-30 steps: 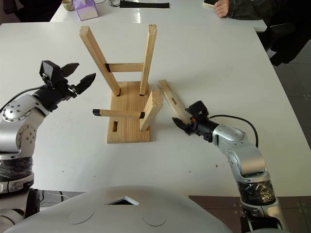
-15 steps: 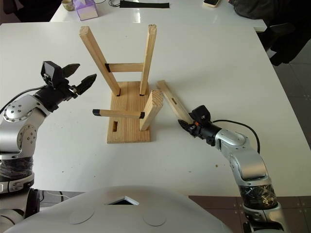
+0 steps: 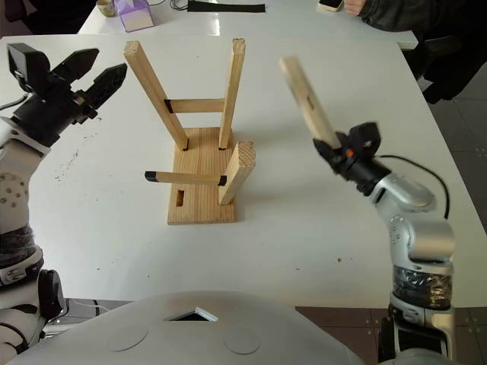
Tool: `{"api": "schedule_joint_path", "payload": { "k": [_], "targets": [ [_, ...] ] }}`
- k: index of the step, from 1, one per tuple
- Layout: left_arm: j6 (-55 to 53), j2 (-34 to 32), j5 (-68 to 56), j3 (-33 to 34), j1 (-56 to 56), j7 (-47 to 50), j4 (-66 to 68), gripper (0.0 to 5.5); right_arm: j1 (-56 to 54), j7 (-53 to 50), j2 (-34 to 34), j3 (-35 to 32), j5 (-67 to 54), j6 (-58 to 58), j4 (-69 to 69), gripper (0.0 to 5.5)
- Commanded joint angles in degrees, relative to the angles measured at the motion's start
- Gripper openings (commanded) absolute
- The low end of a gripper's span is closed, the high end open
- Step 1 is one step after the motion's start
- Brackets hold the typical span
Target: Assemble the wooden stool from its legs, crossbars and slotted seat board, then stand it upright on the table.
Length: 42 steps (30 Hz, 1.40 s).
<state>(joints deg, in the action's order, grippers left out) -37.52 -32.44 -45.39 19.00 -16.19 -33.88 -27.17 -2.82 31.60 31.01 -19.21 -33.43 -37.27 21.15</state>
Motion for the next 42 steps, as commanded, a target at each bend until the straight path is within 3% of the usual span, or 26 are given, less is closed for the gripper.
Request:
{"api": "schedule_joint_path", "payload": {
  "k": [1, 5, 12, 29, 42],
  "targets": [
    [-7.2, -1.7, -18.7, 2.2, -7.1, 2.1, -4.1, 2.87, -9.2, 5.2, 3.7, -7.1, -26.4, -8.6, 7.3, 2.03],
    [-9.1, -1.3, -29.3, 0.0, -13.0, 2.7, -2.7, 2.87, -14.1, 10.1, 10.0, -7.1, -45.9, -14.5, 8.4, 2.03],
    [-9.3, -1.5, -37.8, -3.6, -15.1, 1.6, -4.0, 2.87, -21.4, 15.6, 18.8, -2.7, -58.8, -20.3, 5.6, 2.03],
    [-7.2, -1.9, -43.1, -6.6, -17.4, 2.6, -6.2, 2.87, -26.9, 18.4, 22.9, 5.4, -57.2, -23.3, 3.4, 2.03],
    [-6.7, -3.0, -43.1, -8.0, -17.4, 1.8, -5.5, 2.87, -27.0, 27.2, 24.5, 6.9, -43.3, -19.4, 5.1, 2.03]
  ]
}}
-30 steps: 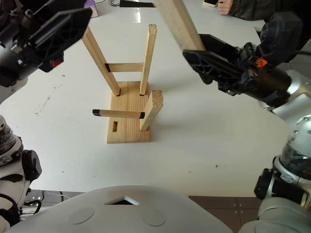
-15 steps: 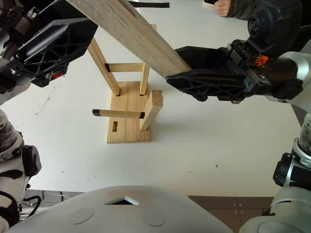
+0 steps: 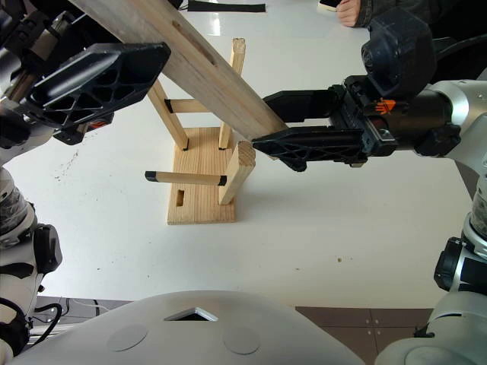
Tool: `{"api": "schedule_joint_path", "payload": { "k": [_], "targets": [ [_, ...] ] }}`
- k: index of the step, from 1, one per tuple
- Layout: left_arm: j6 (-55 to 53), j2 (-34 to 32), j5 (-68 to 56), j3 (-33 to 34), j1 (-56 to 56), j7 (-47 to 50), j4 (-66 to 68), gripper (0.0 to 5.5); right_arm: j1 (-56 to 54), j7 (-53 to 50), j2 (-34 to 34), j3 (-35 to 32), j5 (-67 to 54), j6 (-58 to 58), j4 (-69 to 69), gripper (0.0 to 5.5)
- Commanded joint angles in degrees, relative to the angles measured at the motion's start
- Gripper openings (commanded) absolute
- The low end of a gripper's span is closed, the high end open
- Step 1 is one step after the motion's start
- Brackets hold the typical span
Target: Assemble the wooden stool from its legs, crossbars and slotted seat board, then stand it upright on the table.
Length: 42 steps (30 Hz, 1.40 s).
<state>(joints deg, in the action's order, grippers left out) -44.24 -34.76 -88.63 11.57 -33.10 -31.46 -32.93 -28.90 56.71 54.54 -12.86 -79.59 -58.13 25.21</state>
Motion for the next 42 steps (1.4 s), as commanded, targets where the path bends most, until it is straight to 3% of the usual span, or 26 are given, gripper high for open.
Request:
{"api": "schedule_joint_path", "payload": {
  "k": [1, 4, 9, 23, 26, 30, 36, 42],
  "targets": [
    [0.0, -0.8, 0.5, -0.7, -0.3, -0.8, 0.1, 2.87, -0.9, 2.9, 1.0, 0.7, 3.8, 1.7, 1.2, 2.03],
    [0.1, -1.1, 0.3, -0.8, 0.3, -2.1, -0.4, 2.87, -0.1, 5.5, 1.5, 1.2, 7.0, 2.8, 1.7, 2.03],
    [-0.1, -1.9, 0.7, -0.7, 2.0, -5.2, -1.5, 2.11, 0.7, 7.8, 1.8, 0.4, 8.6, 3.6, 1.6, 2.03],
    [2.4, -2.7, 6.5, -2.0, 4.4, -9.5, -0.6, 2.11, 1.5, 10.7, 1.9, -0.5, 13.0, 6.3, 0.4, 2.03],
    [3.0, -2.2, 5.6, -1.4, 3.8, -9.1, 0.4, 2.07, 2.1, 11.2, 1.9, -0.7, 13.4, 6.6, 0.1, 2.70],
    [4.1, -0.8, 1.9, 0.8, 1.9, -7.0, 2.8, 2.07, 3.5, 12.6, 2.2, -1.3, 14.7, 7.4, -1.9, 3.21],
    [6.7, -0.4, -2.5, 5.3, -2.7, -2.5, 7.0, 2.06, 1.5, 12.0, 1.0, -4.8, 15.9, 7.9, -15.3, 3.23],
    [5.9, -9.3, 5.7, 12.2, 0.3, -3.2, 9.4, 2.05, 8.2, 10.5, -0.7, -6.5, 21.7, 11.7, -20.9, 3.23]
  ]
}}
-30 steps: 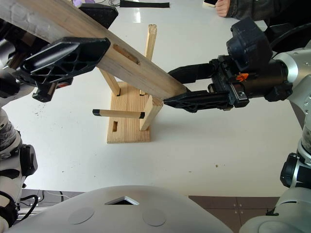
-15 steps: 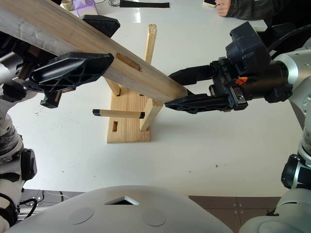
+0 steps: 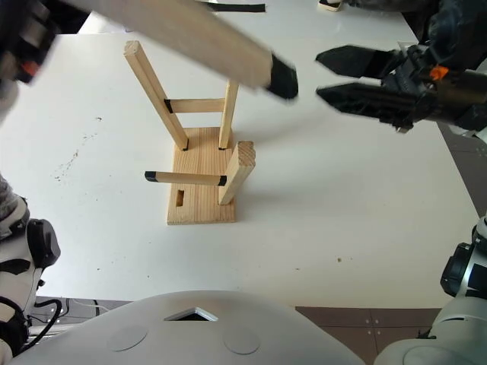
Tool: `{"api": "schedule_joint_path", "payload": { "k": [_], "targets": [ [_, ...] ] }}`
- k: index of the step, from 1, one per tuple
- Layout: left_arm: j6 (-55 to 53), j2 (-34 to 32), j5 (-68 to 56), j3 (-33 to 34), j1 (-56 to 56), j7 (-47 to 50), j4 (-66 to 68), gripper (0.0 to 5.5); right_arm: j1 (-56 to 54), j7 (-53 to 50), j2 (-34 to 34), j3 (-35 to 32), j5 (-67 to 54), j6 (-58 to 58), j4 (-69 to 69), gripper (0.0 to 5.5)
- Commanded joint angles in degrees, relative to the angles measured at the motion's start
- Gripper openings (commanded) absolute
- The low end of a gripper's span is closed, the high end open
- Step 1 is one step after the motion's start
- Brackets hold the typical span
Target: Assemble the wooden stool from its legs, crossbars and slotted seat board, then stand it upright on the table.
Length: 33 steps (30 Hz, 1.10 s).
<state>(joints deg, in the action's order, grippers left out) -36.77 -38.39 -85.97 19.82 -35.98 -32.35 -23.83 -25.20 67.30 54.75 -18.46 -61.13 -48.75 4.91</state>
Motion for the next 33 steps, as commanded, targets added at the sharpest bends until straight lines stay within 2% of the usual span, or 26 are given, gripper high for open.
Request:
{"api": "schedule_joint_path", "payload": {
  "k": [1, 6, 10, 12, 16, 21, 33],
  "targets": [
    [-2.0, -7.3, 4.0, 5.9, 5.2, -3.3, 0.4, 2.05, 6.5, -0.2, -1.3, -1.5, 4.1, 3.0, -0.5, 3.23],
    [-1.2, -13.9, 14.3, 12.4, 17.3, -13.4, 2.9, 2.05, 18.9, -1.9, -3.4, -7.0, 6.9, 5.9, 2.8, 3.23],
    [3.1, -16.0, 23.3, 11.8, 21.2, -24.3, 10.9, 2.05, 28.0, -4.6, -6.9, -11.6, 7.0, 7.2, 8.3, 3.23],
    [3.7, -16.4, 25.1, 11.7, 24.1, -29.2, 10.6, 2.05, 29.5, -5.7, -7.8, -12.0, 7.5, 8.0, 9.0, 3.23],
    [8.5, -14.9, 31.9, 6.6, 30.6, -37.5, 7.4, 2.05, 29.7, -6.5, -8.3, -11.9, 7.7, 8.5, 9.1, 3.23],
    [13.0, -12.6, 37.8, 2.5, 35.5, -40.2, 5.6, 2.05, 28.4, -5.8, -7.1, -9.3, 9.7, 9.8, 8.5, 3.23],
    [16.7, -8.5, 40.5, -0.2, 41.9, -41.4, 2.7, 2.05, 27.3, -4.6, -5.8, -6.6, 12.2, 11.0, 8.9, 3.23]
  ]
}}
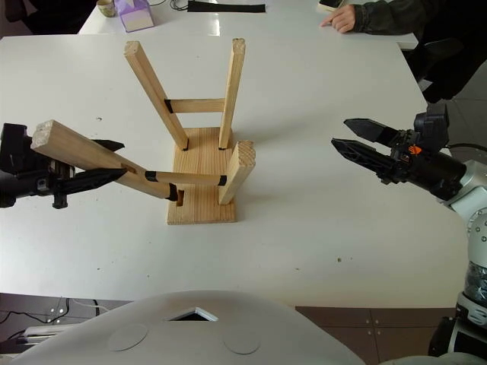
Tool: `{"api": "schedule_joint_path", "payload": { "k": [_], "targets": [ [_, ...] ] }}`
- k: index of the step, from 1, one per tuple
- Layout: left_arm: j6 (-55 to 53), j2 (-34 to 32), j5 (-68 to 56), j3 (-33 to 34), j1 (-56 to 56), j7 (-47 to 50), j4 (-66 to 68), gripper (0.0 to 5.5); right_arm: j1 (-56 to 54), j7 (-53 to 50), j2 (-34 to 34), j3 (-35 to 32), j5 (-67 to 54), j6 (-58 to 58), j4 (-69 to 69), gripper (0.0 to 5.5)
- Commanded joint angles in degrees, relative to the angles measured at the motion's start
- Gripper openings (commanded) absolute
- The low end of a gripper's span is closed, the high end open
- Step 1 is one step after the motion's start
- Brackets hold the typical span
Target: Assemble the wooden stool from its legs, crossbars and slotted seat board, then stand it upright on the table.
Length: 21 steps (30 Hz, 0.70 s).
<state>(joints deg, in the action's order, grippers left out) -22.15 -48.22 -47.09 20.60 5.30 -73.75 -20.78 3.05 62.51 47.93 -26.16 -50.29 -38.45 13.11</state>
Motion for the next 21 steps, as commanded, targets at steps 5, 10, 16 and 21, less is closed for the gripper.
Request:
{"api": "schedule_joint_path", "payload": {
  "k": [5, 10, 16, 21],
  "targets": [
    [4.3, 1.5, 4.9, -3.3, 1.1, -0.5, -0.1, 2.05, -1.5, 0.0, 0.9, 1.9, 1.9, 0.8, 1.2, 3.23],
    [7.9, 1.2, 7.6, -4.9, 1.3, -1.8, 1.1, 2.05, -1.7, -0.2, 0.6, 2.5, 2.4, 1.0, 1.8, 3.23],
    [9.9, -1.2, 8.6, -5.8, 1.2, -4.9, 2.0, 2.05, -1.4, -0.7, 0.3, 2.6, 2.6, 1.1, 2.5, 3.23],
    [9.4, -3.7, 8.0, -6.8, -1.3, -7.4, 3.4, 2.05, -1.1, -1.1, -0.1, 2.4, 2.6, 1.3, 3.1, 3.23]
  ]
}}
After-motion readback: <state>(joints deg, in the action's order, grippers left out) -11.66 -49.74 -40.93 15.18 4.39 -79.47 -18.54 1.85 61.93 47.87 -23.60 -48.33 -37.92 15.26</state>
